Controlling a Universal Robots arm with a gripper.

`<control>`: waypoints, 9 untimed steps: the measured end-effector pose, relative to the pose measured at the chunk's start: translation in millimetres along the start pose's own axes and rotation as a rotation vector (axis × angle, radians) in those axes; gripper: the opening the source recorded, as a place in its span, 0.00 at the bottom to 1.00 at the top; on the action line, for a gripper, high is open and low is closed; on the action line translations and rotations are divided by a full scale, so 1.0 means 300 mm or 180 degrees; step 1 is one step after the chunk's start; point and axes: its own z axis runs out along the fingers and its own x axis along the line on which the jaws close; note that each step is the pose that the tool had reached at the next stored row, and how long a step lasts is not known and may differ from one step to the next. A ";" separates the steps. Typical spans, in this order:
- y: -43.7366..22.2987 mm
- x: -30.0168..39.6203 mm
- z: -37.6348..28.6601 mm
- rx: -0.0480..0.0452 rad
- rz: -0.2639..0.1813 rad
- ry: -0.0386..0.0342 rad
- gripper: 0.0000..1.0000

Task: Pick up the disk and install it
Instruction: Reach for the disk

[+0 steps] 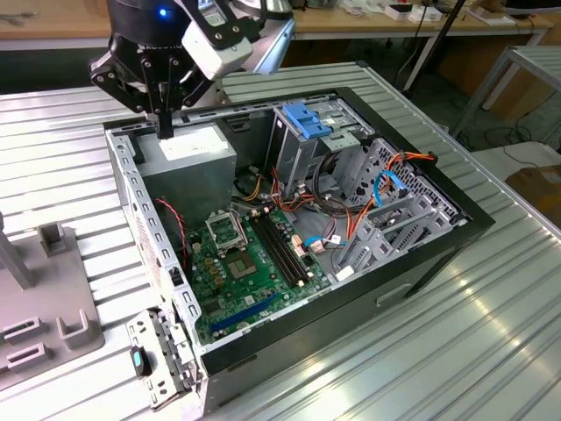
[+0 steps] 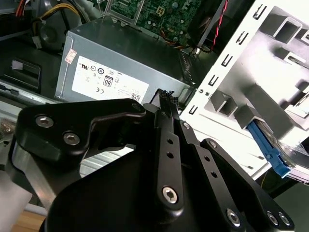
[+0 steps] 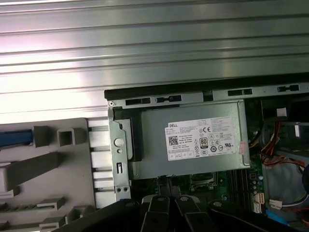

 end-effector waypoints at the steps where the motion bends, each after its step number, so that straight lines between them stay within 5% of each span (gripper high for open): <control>1: -0.001 0.010 0.000 0.0000 0.0000 0.0000 0.11; 9: -0.005 0.064 -0.002 0.0000 0.0000 0.0000 0.11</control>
